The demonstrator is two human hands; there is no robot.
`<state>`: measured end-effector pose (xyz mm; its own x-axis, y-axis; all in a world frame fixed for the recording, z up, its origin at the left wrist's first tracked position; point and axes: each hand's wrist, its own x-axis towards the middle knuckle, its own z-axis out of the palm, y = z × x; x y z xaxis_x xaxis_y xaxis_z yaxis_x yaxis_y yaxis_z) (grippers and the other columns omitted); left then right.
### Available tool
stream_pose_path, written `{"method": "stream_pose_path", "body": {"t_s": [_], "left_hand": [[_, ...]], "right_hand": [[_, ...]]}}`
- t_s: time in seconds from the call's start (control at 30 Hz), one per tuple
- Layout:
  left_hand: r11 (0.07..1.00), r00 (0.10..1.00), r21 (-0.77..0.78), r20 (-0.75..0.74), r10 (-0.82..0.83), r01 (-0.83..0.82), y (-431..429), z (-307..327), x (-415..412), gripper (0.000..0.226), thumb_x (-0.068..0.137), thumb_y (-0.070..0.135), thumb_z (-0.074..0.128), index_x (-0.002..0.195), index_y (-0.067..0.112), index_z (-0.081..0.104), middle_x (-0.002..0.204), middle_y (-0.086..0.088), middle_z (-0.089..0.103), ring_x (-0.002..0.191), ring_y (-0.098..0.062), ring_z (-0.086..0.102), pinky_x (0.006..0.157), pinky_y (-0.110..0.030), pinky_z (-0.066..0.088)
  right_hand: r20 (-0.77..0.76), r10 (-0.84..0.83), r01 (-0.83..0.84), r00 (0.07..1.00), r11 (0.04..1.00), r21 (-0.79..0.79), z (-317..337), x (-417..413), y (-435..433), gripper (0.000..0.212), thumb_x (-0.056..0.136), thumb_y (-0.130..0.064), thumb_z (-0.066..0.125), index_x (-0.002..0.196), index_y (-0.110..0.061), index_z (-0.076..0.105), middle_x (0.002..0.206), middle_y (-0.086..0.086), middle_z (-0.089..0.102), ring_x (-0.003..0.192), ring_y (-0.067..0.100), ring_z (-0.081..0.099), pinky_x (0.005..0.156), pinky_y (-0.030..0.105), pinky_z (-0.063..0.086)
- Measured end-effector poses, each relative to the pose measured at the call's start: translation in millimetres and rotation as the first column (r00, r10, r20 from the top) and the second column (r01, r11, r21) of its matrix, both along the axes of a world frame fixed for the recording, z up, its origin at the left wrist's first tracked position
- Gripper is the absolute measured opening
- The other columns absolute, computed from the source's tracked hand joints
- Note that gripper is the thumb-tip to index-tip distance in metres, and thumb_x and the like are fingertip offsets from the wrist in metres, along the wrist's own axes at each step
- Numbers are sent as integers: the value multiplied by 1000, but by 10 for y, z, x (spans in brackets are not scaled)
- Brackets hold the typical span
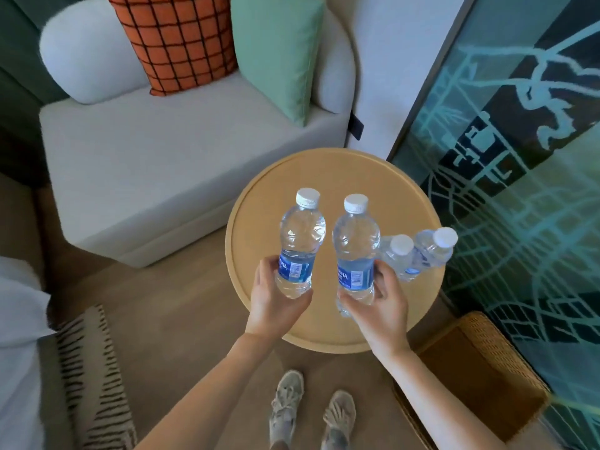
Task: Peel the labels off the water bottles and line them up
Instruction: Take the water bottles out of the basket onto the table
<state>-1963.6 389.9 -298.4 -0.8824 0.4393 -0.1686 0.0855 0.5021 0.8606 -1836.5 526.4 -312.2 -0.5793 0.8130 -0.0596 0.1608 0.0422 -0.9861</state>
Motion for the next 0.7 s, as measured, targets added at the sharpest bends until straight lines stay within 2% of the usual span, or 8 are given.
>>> {"method": "stream_pose_path", "body": {"t_s": [0.1, 0.2, 0.3, 0.4, 0.5, 0.6, 0.63, 0.7], "left_hand": [[1000, 999, 20, -29, 23, -23, 84, -336, -33, 71, 66, 12, 88, 115, 31, 41, 110, 21, 53, 103, 12, 54, 81, 2, 38], [998, 998, 31, -32, 60, -59, 103, -566, -18, 71, 65, 11, 89, 114, 28, 41, 110, 18, 52, 104, 13, 52, 82, 2, 38], [995, 994, 54, -66, 90, -87, 57, -739, -27, 72, 65, 8, 90, 113, 28, 40, 109, 18, 51, 103, 17, 51, 82, 2, 38], [994, 989, 74, -114, 91, -83, 12, -898, -42, 75, 65, 4, 90, 108, 35, 37, 108, 19, 50, 101, 19, 50, 81, 2, 38], [993, 984, 82, -147, 95, -84, -44, -1068, -50, 77, 66, 3, 89, 105, 43, 36, 107, 8, 55, 99, 3, 59, 80, -3, 42], [989, 979, 124, -179, 102, -80, -81, -1174, -41, 76, 67, -1, 88, 105, 40, 36, 108, -12, 57, 98, -25, 64, 82, -27, 53], [988, 978, 136, -184, 102, -77, -90, -1194, -41, 76, 67, -3, 88, 105, 38, 36, 107, -16, 56, 98, -29, 63, 82, -33, 54], [986, 982, 147, -162, 102, -78, -109, -1216, -32, 76, 67, -3, 88, 111, 35, 39, 109, -20, 56, 100, -28, 61, 86, -33, 53]], "right_hand": [[-12, 10, -9, 1000, 1000, 23, -341, -104, 24, 73, 66, 5, 88, 127, -23, 58, 119, -6, 72, 114, 18, 68, 102, 40, 53], [0, 27, -27, 1000, 998, 56, -555, -175, 15, 72, 66, -9, 87, 126, -34, 56, 121, -10, 71, 115, 16, 68, 100, 43, 52], [-11, 39, -38, 999, 997, 72, -746, -198, 7, 70, 66, -21, 87, 128, -29, 55, 121, -8, 71, 114, 18, 68, 99, 48, 53], [-24, 54, -51, 998, 994, 99, -942, -226, -12, 70, 67, -21, 86, 129, -24, 55, 121, -5, 71, 113, 21, 69, 97, 53, 53], [-44, 61, -56, 997, 991, 119, -1109, -247, -53, 69, 67, -21, 86, 128, -25, 55, 120, -4, 71, 111, 21, 69, 97, 51, 54], [-66, 87, -74, 994, 981, 177, -1227, -266, -55, 70, 69, -21, 87, 131, -20, 54, 119, -2, 71, 110, 19, 69, 96, 47, 55], [-65, 99, -84, 993, 975, 203, -1258, -272, -52, 69, 70, -22, 87, 131, -16, 54, 119, 1, 71, 110, 20, 69, 96, 48, 55], [-59, 122, -104, 991, 964, 244, -1299, -255, -52, 70, 71, -23, 86, 131, -10, 52, 120, 9, 70, 112, 25, 68, 96, 51, 54]]}}
